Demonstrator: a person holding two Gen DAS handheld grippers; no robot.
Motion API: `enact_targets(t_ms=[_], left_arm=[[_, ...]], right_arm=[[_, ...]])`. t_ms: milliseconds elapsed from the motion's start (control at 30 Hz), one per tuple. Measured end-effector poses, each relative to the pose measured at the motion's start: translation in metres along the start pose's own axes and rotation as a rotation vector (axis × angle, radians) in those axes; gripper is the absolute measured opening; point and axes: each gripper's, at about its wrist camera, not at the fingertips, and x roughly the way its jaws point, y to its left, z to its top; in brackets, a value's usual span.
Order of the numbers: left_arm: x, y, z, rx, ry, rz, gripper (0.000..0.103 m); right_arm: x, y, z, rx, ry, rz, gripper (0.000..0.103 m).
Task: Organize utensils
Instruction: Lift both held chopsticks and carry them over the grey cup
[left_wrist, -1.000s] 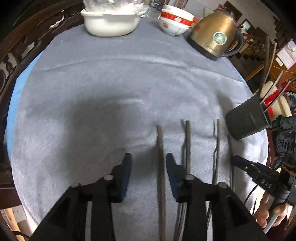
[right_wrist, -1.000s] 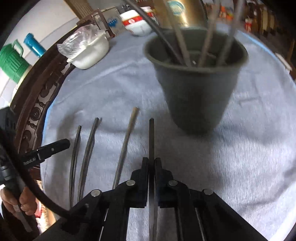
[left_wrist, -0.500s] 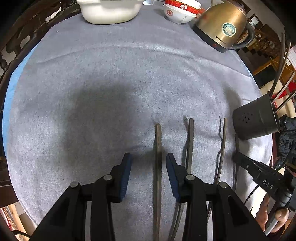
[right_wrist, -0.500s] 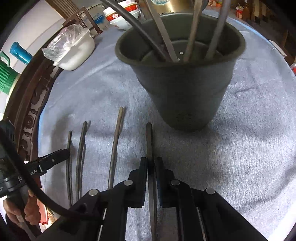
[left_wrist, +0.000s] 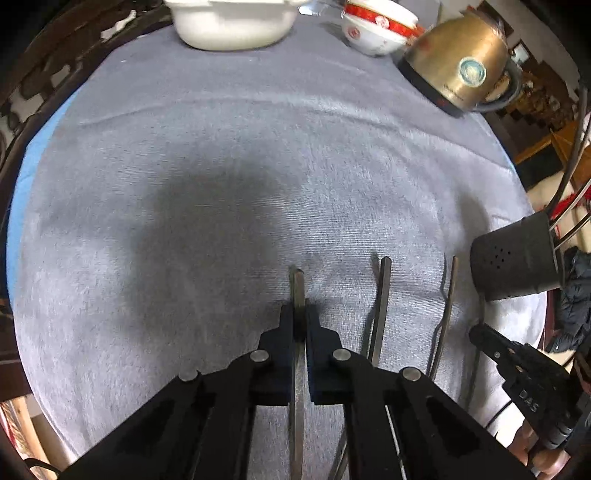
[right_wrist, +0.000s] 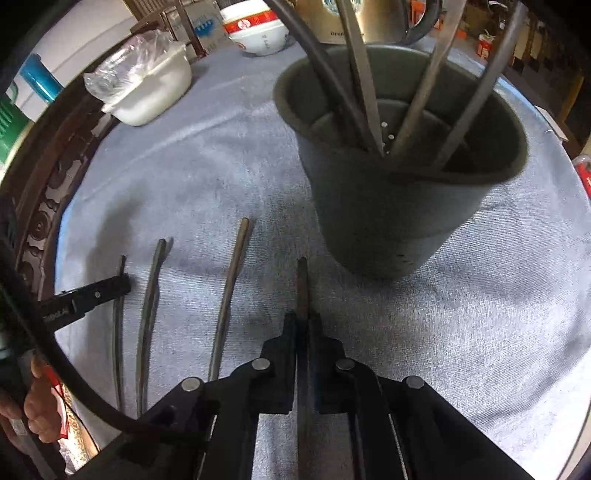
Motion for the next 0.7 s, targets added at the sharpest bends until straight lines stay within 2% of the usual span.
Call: enact_targets(t_ms=[333,700], left_arm=[[-0.086,-0.016,-0.017,0.05,-0.216,-0.019,0.005],[-0.173,-0.058,-0.043,0.16,-0.385,-0.116,0.005]], right_arm=[[-0.084,0.006,-0.006,-0.061,-0.218,0.114,0.006],[-0.156,-0.002,-0.019,-0.079,-0.375,0.209,0.006]])
